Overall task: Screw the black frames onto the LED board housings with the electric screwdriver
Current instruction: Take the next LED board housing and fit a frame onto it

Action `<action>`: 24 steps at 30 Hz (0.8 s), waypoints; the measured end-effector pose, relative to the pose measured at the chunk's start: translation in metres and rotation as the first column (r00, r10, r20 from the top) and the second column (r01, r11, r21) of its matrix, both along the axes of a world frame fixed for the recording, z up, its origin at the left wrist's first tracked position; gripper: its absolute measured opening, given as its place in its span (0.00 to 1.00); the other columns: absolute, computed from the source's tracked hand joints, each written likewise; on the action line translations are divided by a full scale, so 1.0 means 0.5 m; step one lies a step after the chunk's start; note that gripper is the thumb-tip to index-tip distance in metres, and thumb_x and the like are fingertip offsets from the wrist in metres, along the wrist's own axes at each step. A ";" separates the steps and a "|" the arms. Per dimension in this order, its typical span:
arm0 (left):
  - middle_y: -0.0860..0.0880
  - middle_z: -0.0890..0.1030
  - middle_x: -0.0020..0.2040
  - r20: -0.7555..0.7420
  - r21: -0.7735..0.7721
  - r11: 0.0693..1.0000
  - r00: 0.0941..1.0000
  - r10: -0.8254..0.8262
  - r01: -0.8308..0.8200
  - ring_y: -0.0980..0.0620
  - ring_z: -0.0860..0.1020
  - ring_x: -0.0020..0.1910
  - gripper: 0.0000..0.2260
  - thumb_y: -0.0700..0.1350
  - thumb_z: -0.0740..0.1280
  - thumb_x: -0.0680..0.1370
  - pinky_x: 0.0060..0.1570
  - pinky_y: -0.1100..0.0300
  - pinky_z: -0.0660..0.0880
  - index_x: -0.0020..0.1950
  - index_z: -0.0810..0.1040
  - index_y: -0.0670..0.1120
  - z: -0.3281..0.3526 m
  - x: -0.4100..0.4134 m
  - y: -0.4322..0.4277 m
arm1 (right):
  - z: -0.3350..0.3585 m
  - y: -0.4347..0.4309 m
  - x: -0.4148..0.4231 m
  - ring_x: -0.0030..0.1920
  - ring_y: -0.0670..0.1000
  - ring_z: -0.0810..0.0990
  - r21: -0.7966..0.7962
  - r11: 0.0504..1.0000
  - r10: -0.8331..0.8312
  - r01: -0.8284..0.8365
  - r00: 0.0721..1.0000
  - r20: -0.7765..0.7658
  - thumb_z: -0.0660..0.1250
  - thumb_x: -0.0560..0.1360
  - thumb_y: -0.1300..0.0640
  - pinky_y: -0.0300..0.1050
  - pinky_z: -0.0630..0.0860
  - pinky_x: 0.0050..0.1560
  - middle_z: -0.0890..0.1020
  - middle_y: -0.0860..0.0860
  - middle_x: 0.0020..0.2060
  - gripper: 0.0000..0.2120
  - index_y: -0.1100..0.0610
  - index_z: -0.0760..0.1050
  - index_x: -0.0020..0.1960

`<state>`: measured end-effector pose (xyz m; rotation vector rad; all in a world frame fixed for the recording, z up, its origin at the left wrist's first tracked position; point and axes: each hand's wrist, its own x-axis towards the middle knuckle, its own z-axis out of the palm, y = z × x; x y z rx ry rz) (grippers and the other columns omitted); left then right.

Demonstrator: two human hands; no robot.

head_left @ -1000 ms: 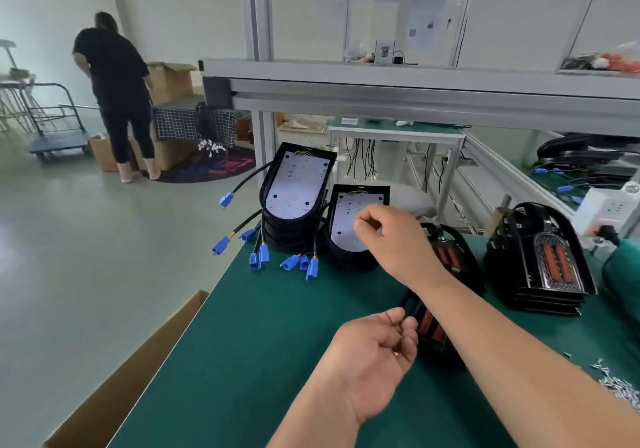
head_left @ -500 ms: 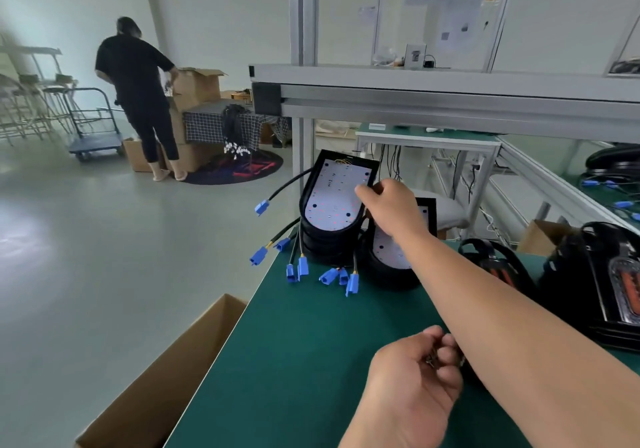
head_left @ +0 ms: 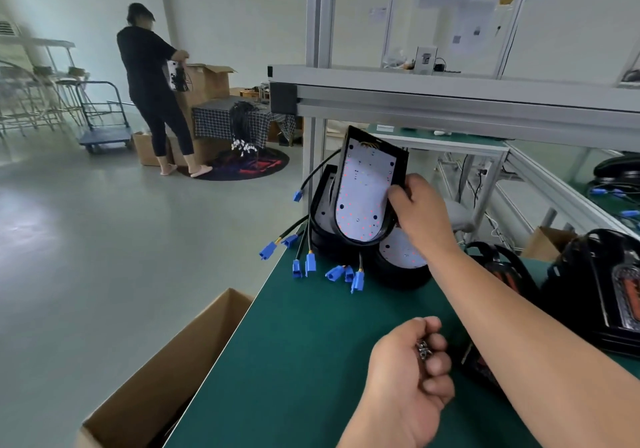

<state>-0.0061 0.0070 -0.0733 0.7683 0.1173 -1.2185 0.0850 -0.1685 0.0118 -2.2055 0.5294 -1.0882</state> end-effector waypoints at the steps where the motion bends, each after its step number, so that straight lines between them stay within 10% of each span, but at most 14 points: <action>1: 0.49 0.76 0.36 0.012 0.007 1.000 1.000 0.009 -0.009 0.55 0.65 0.26 0.07 0.43 0.65 0.83 0.21 0.64 0.57 0.51 0.82 0.43 0.000 0.001 0.001 | -0.001 0.000 -0.014 0.34 0.52 0.68 0.012 1.000 0.011 -0.011 1.000 0.019 0.64 0.83 0.57 0.41 0.62 0.32 0.72 0.53 0.33 0.13 0.60 0.68 0.42; 7: 0.52 0.71 0.34 0.116 0.012 0.999 0.993 0.030 -0.031 0.56 0.61 0.26 0.10 0.47 0.65 0.85 0.22 0.64 0.55 0.50 0.83 0.44 -0.001 -0.002 0.000 | -0.004 0.019 -0.094 0.33 0.49 0.67 0.117 0.984 0.118 -0.134 0.985 0.129 0.66 0.83 0.53 0.49 0.64 0.35 0.69 0.44 0.30 0.14 0.55 0.67 0.42; 16: 0.53 0.68 0.33 0.229 -0.025 0.996 0.969 0.088 -0.084 0.56 0.60 0.26 0.10 0.46 0.65 0.85 0.22 0.64 0.55 0.55 0.84 0.42 -0.002 -0.003 -0.004 | -0.019 0.060 -0.220 0.37 0.52 0.67 0.244 0.941 0.185 -0.235 0.960 0.212 0.64 0.81 0.45 0.51 0.66 0.39 0.69 0.58 0.37 0.13 0.56 0.73 0.49; 24: 0.54 0.65 0.31 0.276 -0.086 0.990 0.953 0.127 -0.108 0.58 0.58 0.23 0.18 0.45 0.64 0.83 0.19 0.64 0.53 0.34 0.83 0.49 0.008 -0.004 -0.007 | -0.060 0.106 -0.429 0.36 0.51 0.71 0.356 0.904 0.126 -0.236 0.944 0.306 0.66 0.83 0.47 0.44 0.68 0.34 0.75 0.57 0.36 0.10 0.54 0.78 0.52</action>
